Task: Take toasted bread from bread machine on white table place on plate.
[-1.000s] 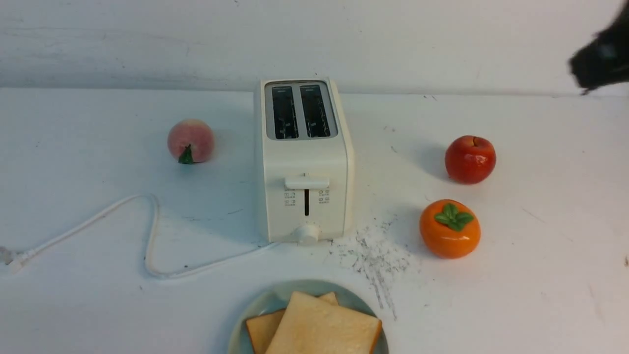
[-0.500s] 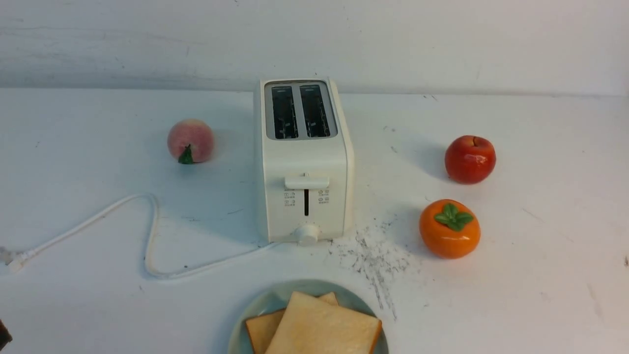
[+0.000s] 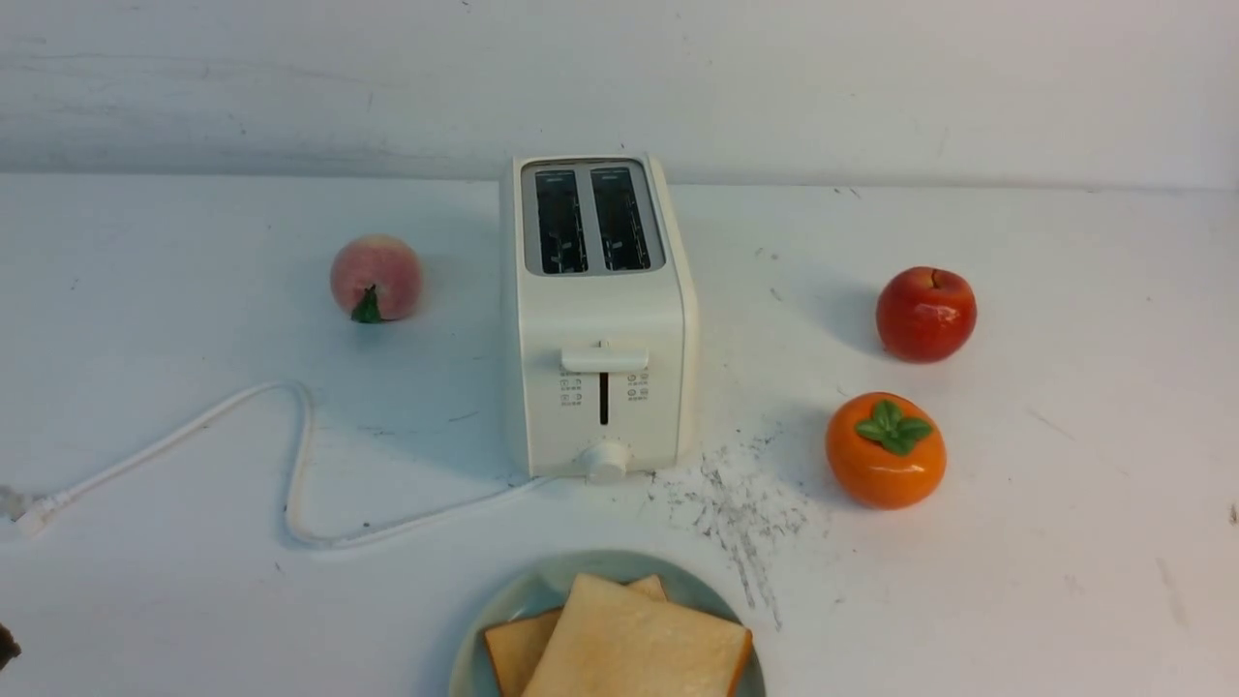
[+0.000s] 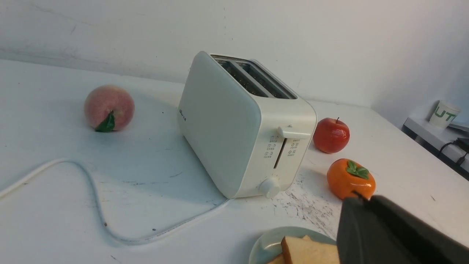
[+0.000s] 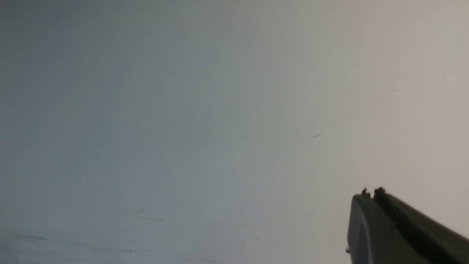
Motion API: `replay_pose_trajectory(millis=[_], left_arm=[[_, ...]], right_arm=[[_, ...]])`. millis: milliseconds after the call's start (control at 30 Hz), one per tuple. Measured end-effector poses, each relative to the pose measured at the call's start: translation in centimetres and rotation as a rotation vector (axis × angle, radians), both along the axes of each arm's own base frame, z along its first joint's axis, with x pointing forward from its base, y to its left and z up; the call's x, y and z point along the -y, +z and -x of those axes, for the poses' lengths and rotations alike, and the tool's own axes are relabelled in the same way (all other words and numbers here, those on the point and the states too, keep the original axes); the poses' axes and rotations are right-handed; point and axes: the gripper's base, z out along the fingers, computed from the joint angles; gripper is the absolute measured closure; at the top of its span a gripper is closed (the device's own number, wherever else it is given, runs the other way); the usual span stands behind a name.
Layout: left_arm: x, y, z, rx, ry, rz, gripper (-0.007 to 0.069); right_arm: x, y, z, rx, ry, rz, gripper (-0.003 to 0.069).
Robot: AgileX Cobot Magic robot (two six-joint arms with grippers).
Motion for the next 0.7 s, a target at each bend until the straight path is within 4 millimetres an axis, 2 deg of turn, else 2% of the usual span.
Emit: replay_pose_trajectory(millis=[500, 667, 700], left_arm=[[0.0, 0.0, 0.0, 0.000, 0.000, 0.000, 0.0608], [0.0, -0.8, -0.1, -0.013, 0.015, -0.007, 0.0607], [0.0, -1.6, -0.2, -0.024, 0.046, -0.009, 0.0607]], right_arm=[[0.0, 0.0, 0.0, 0.000, 0.000, 0.000, 0.0648], [0.0, 0.0, 0.0, 0.000, 0.000, 0.000, 0.0647], [0.0, 0.0, 0.0, 0.000, 0.000, 0.000, 0.0647]])
